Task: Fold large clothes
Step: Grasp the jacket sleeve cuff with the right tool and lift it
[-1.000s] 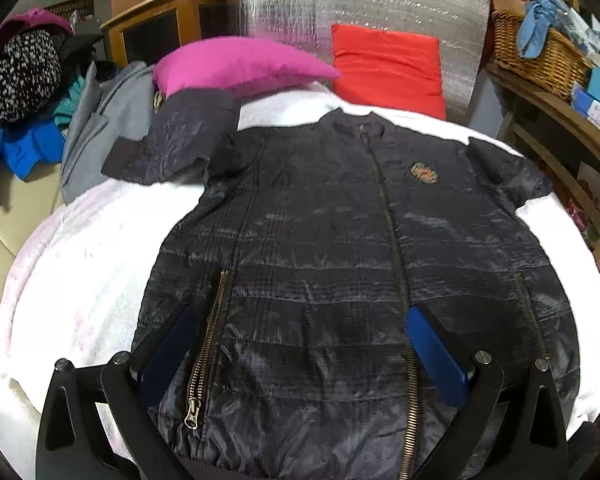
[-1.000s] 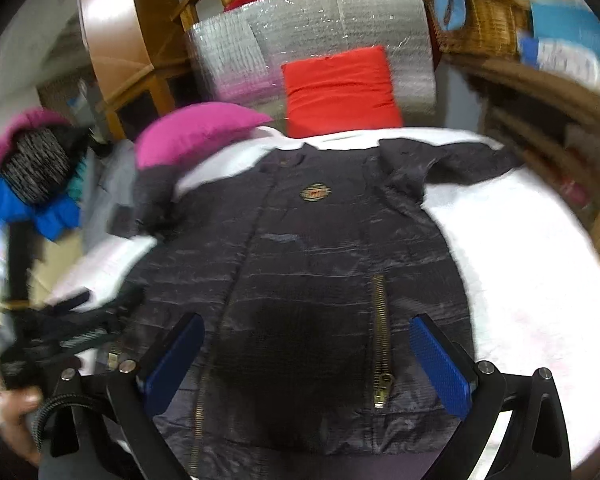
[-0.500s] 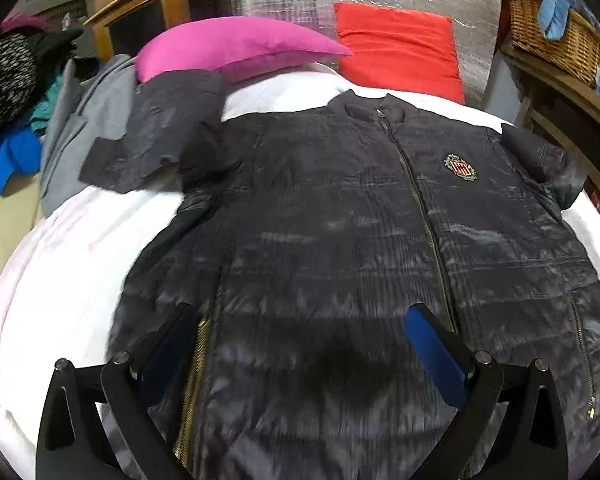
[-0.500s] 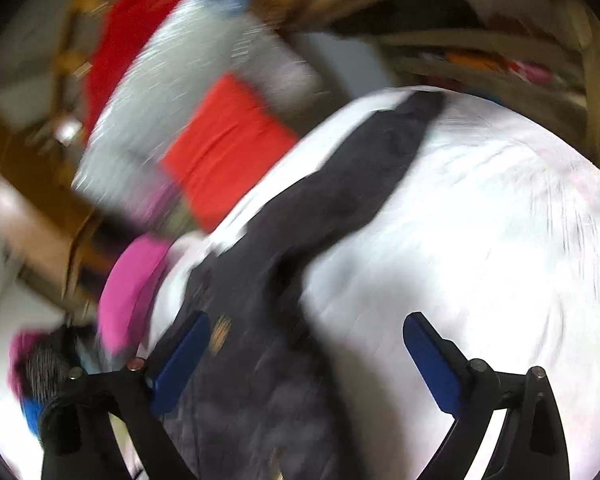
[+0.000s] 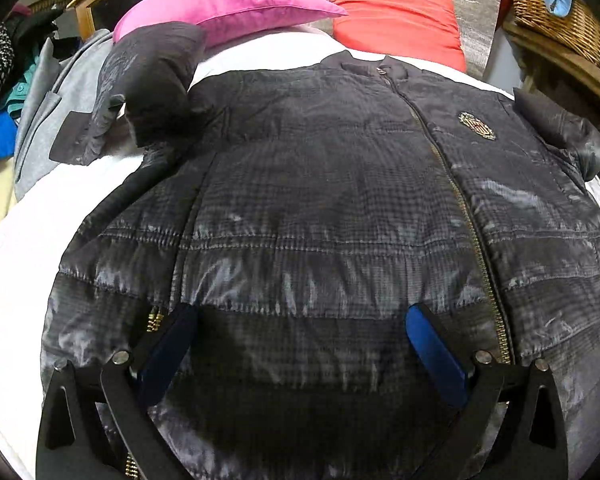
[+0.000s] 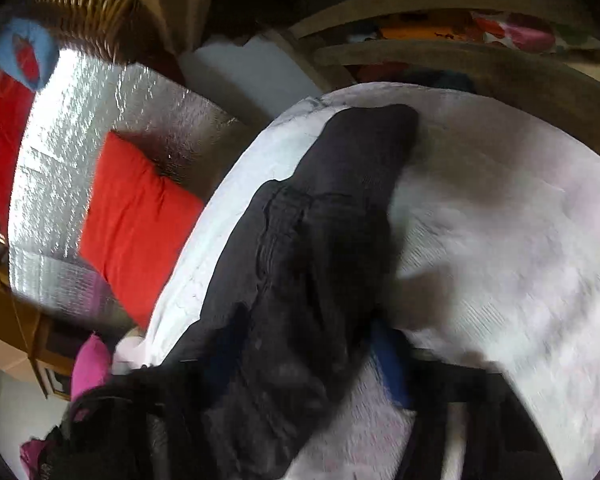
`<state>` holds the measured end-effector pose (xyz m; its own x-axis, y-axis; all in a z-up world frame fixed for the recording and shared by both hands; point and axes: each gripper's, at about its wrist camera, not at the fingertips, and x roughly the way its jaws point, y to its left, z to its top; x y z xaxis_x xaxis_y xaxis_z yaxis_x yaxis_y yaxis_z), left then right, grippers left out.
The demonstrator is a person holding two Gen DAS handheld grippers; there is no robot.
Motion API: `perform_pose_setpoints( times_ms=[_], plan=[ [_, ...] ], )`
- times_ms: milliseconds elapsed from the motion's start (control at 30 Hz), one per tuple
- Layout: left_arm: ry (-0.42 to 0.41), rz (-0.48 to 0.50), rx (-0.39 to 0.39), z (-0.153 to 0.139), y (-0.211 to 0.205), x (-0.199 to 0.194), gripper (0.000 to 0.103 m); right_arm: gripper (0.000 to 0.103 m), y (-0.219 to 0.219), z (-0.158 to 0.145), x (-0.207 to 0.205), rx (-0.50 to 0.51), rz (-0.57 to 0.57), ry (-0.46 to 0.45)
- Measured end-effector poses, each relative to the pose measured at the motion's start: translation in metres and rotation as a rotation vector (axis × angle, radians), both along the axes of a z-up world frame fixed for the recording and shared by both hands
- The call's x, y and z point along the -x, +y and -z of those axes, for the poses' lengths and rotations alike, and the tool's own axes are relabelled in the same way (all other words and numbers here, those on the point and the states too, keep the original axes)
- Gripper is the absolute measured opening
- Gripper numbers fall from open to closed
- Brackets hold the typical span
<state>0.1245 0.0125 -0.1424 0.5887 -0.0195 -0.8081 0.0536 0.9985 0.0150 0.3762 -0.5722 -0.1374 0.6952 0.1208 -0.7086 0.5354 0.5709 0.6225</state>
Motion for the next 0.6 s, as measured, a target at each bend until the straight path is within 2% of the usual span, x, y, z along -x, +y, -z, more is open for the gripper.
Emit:
perform_pose_setpoints(
  times_ms=[33,67,267,400,433,533,600],
  plan=[
    [0.000,0.000,0.005,0.000,0.001,0.000,0.103,0.019,0.003,-0.003,-0.001,0.025,-0.017,0.008],
    [-0.002,0.000,0.010,0.000,0.002,0.000,0.103,0.017,0.007,-0.009,0.000,0.051,-0.029,-0.002],
    [-0.010,-0.001,0.012,0.001,0.002,0.000,0.103,0.015,0.068,-0.100,0.002,0.224,-0.161,-0.156],
    [-0.018,-0.002,0.013,0.002,0.002,0.001,0.103,0.014,0.138,-0.161,0.006,0.294,-0.277,-0.276],
    [-0.019,-0.002,0.013,0.002,0.002,0.001,0.103,0.014,0.167,-0.176,0.008,0.317,-0.327,-0.311],
    [-0.023,-0.003,0.016,0.002,0.002,0.001,0.103,0.014,0.236,-0.195,0.015,0.328,-0.450,-0.371],
    [-0.023,-0.004,0.020,0.001,0.003,0.002,0.103,0.015,0.289,-0.191,0.022,0.306,-0.536,-0.382]
  ],
)
